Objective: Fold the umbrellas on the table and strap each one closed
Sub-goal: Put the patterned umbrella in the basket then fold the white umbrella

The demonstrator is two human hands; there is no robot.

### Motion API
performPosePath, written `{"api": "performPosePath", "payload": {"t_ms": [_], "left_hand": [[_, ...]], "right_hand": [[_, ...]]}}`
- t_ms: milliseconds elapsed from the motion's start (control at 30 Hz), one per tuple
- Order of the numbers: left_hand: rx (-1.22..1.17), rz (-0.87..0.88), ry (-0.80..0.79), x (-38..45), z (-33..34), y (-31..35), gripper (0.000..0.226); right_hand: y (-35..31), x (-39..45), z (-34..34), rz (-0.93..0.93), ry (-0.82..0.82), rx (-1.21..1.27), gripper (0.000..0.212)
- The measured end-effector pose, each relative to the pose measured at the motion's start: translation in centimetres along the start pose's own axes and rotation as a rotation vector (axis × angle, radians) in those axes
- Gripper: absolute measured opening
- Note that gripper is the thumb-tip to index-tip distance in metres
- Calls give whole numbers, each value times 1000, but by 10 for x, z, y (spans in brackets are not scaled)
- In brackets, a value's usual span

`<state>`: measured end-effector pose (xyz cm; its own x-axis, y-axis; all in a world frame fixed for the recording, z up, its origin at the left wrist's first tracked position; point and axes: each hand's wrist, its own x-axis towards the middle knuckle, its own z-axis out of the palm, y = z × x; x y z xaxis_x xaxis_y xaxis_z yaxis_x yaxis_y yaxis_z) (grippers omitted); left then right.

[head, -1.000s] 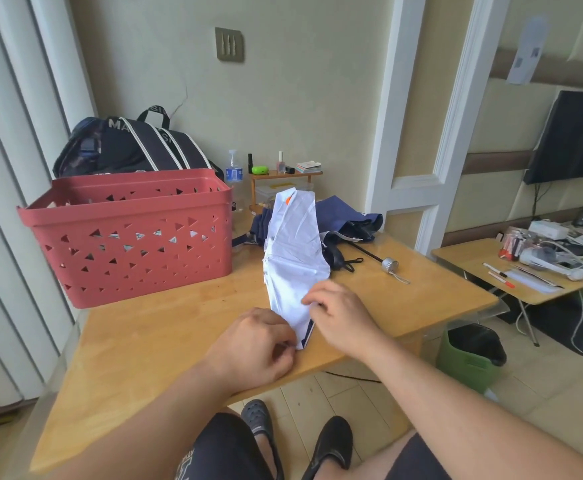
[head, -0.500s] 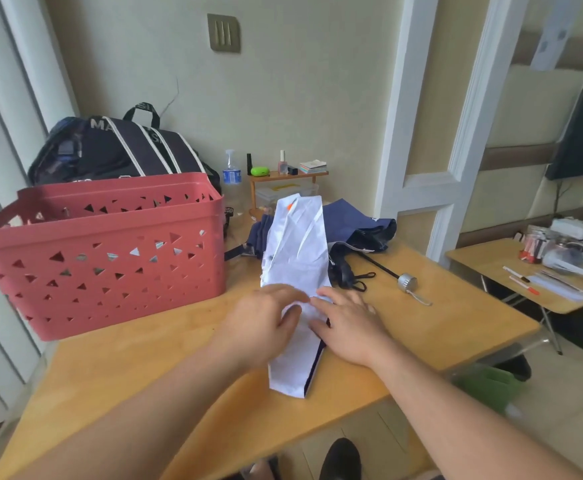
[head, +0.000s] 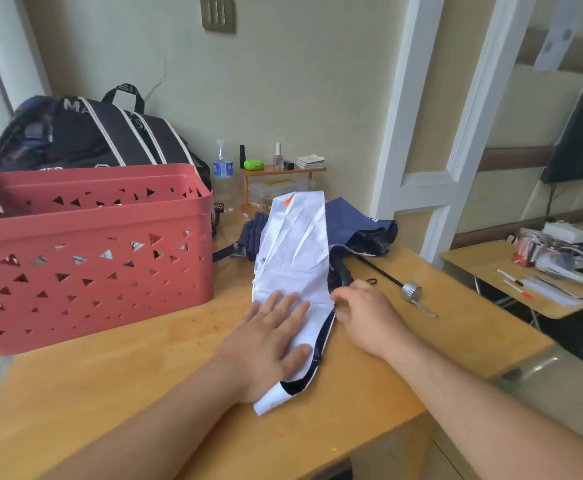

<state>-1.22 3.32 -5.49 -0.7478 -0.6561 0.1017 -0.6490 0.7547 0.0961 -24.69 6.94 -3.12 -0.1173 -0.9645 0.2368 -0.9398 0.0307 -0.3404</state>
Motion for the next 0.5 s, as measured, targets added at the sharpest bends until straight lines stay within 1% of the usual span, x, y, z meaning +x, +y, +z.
{"api": "performPosePath", "payload": {"t_ms": [67,133,200,267,367,433,467,500], "left_hand": [[15,59,4,0,2,-6,80],[44,95,-62,1,2,-7,91],[43,77,-152,1,-1,-2,96],[31,67,-194,2,-4,1,95],[37,62,-208,1,-5,2,91],[57,54,-223,2,-4,3,94],[60,52,-223,3,-3,3,96],[51,50,-202,3,-2,4,97]], "right_hand": [[-1,9,-3,-32,-31,-49,25],[-2,15,-4,-26,-27,-61,22],[-3,19,-5,2,-2,-73,16],[-4,19,-6,44,35,-32,12],[-4,9,0,64,122,78,21],[-7,-2,2,-34,237,116,28],[-11,-7,0,-111,271,138,27],[-16,-12,-2,-178,260,153,25]]}}
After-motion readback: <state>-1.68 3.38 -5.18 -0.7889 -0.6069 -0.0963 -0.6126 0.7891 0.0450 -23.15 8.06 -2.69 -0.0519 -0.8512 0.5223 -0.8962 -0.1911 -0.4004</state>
